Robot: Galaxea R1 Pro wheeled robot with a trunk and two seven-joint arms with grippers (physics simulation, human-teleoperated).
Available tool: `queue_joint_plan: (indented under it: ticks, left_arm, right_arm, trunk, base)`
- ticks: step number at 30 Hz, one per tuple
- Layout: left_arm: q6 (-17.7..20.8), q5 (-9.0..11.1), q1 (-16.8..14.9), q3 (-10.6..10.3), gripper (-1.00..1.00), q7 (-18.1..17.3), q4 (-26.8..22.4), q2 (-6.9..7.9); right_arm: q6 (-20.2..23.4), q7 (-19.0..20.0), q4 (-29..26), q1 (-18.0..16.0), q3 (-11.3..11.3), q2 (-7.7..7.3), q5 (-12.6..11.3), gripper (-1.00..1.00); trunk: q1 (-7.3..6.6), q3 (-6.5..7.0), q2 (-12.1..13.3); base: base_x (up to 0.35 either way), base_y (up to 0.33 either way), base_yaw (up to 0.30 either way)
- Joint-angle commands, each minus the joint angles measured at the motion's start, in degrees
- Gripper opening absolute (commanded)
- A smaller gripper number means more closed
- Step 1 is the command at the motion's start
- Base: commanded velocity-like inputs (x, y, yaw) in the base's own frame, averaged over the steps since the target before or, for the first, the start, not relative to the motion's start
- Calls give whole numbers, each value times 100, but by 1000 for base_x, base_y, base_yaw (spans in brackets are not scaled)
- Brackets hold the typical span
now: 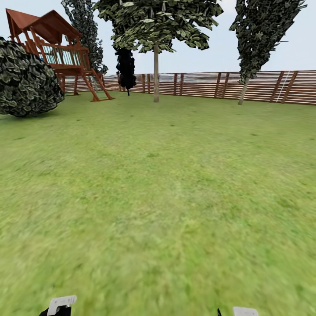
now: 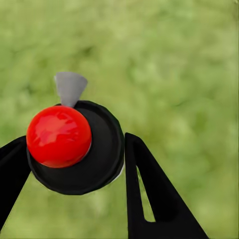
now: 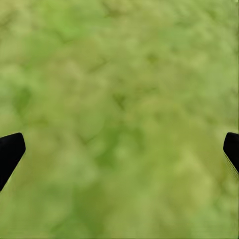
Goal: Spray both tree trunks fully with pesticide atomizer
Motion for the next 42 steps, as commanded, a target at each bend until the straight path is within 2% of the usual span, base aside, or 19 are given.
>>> queue_joint_plan:
  ticks: [1, 42]
  left_arm:
    - [-17, 61, -4, -38, -100, -28, 6, 2]
    - [-17, 59, -4, -38, -100, -28, 6, 2]
  right_arm:
    - [-15, -30, 7, -4, -31, 0, 61, 100]
    - [-15, -30, 7, -4, -31, 0, 62, 100]
  trunk:
    - [3, -5, -2]
    - [3, -5, -2]
  base:
    - [341, 0, 0]
    - [340, 0, 0]
